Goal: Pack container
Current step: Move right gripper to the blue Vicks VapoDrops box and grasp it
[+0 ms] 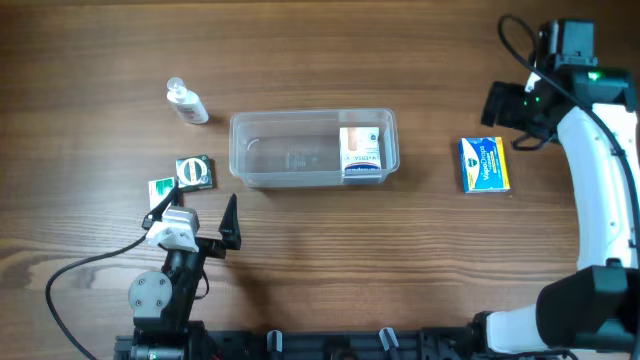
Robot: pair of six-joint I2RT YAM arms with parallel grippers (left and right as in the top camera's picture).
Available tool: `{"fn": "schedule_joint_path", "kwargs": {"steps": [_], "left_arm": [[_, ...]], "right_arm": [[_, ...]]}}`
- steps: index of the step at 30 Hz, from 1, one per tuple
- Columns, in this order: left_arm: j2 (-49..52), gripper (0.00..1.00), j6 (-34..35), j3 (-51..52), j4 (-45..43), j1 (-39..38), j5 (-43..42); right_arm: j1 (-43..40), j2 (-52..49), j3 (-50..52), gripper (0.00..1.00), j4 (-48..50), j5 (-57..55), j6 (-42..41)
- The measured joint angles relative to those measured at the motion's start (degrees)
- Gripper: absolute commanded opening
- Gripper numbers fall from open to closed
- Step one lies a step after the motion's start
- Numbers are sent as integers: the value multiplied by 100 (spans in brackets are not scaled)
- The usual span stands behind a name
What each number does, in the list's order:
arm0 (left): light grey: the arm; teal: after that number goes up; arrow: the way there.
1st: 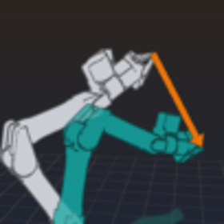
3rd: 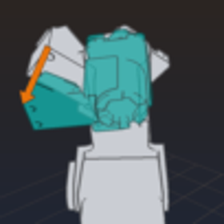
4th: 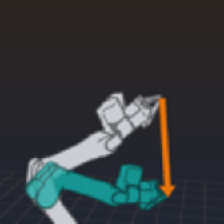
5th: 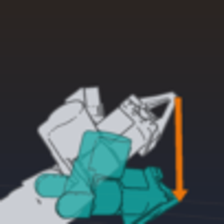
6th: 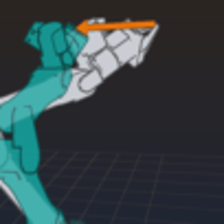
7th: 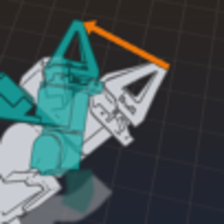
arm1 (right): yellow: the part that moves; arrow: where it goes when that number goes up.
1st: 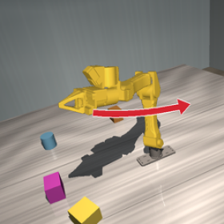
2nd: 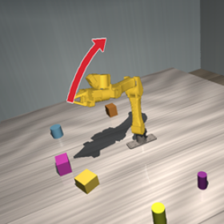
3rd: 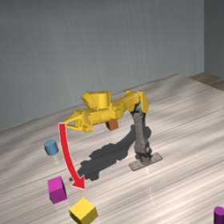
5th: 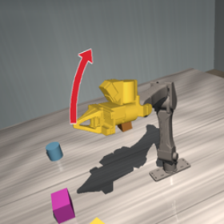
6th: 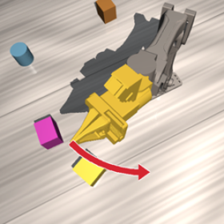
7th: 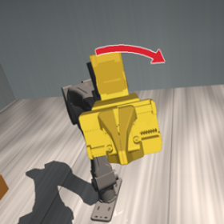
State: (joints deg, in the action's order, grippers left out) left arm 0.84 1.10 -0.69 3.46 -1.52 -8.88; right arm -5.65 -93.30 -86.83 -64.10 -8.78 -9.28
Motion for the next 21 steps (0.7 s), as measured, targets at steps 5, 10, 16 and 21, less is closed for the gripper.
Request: {"fn": "schedule_joint_path", "kwargs": {"steps": [5, 10, 16, 21], "left_arm": [[0, 100, 0, 0, 0, 0, -2], [0, 100, 2, 0, 0, 0, -2], [0, 100, 0, 0, 0, 0, -2], [0, 100, 0, 0, 0, 0, -2]], "right_arm": [[-157, -4, 835, 100, 660, 22, 577], [-157, -11, 1838, 100, 1591, 363, 1305], [-157, -13, 2505, 100, 2361, 686, 1851], [-157, -13, 3003, 100, 3150, 732, 2328]]}}
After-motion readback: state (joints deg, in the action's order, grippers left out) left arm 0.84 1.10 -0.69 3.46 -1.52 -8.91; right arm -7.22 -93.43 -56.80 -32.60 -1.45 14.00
